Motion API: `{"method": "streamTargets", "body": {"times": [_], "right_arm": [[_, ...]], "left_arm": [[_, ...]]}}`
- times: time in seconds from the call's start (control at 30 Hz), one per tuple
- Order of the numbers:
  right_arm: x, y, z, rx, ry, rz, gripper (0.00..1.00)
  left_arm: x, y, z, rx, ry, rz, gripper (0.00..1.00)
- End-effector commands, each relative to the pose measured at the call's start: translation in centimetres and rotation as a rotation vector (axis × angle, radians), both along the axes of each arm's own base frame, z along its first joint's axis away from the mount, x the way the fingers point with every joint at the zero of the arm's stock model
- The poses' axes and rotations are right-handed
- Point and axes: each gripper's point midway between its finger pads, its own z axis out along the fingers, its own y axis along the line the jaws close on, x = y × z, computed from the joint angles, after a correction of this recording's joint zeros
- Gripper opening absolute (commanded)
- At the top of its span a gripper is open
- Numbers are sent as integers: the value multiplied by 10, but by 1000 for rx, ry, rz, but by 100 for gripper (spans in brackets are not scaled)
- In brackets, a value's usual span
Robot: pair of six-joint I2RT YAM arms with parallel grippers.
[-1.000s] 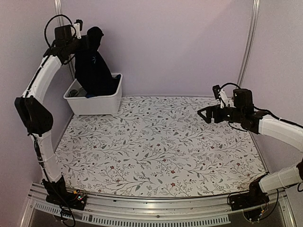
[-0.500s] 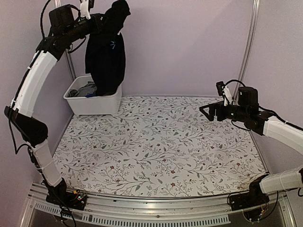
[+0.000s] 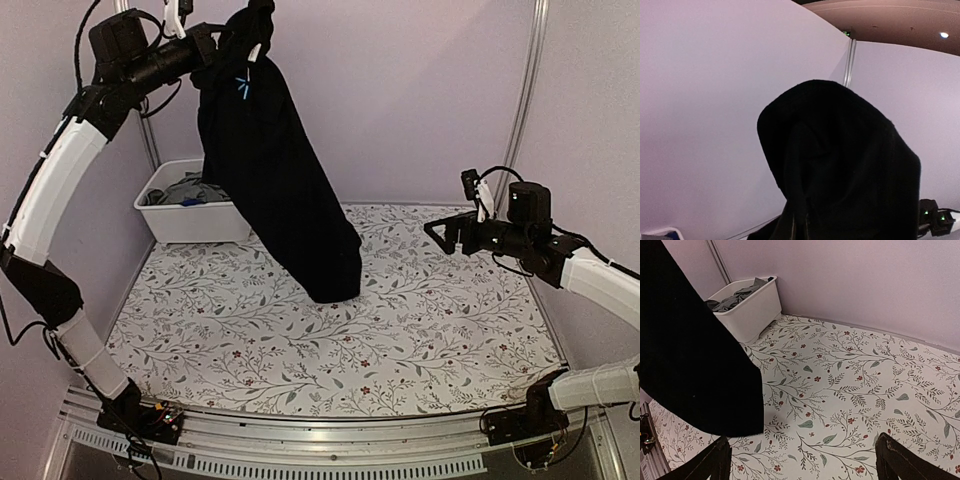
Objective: Fold and stack the mixed laundry pile
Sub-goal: Place the crumpled T-shirt at the center of the board, then adjust the crumpled T-shirt at the center of the board.
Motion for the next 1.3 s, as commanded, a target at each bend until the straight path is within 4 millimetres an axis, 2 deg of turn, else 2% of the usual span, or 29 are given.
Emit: {"method": "streamTargets", "body": {"times": [0.0,0.07,0.13,0.2,0.3,0.4,0.47,0.5,0.53,0.57,0.6,0.63,0.7,0.77,0.87,0.97,1.07,1.17,1.27], "right_arm": [[-2,0,-4,14,15,12,99],[-3,3,-4,19,19,25,99],[-3,5,-5,26,26,38,99],[-3,5,-5,38,34,47,99],[-1,0,-4,67,45,44,99],[1,-15,-5,107,71,14,99],[5,-29,-8,129,93,-27,99],[6,-36,-10,140,108,-50,99],[8,-44,-13,145,120,-79,99],[9,-52,-15,148,130,-106,99],[11,-58,-18,151,144,-129,99],[12,-65,-21,152,152,-150,99],[12,-72,-27,148,168,-180,99],[11,-74,-31,139,176,-187,99],[8,-70,-38,137,192,-156,99],[4,-55,-48,156,232,-65,99],[0,-39,-57,164,262,13,99],[-2,-16,-66,122,281,81,96],[-4,12,-80,81,333,166,92]], "left_arm": [[1,42,-7,-19,-9,241,0],[-1,41,-21,12,4,243,0],[-5,28,-36,69,7,212,0],[-13,5,-52,132,-2,162,0],[-21,-42,-87,239,-1,81,0],[-22,-99,-139,378,28,44,0],[-22,-140,-181,474,58,22,0],[-17,-163,-214,532,93,15,0],[-22,-186,-241,580,114,-15,0],[-25,-205,-262,624,131,-42,8],[-28,-220,-288,687,161,-59,28],[-30,-232,-306,728,182,-69,44],[-39,-246,-322,759,200,-111,66],[-43,-242,-321,724,202,-128,84],[-39,-218,-317,649,233,-134,94],[-24,-180,-336,608,332,-108,95],[-12,-140,-364,578,437,-68,94],[-11,-111,-395,564,530,-49,90],[-14,-92,-420,534,597,-67,87]]}}
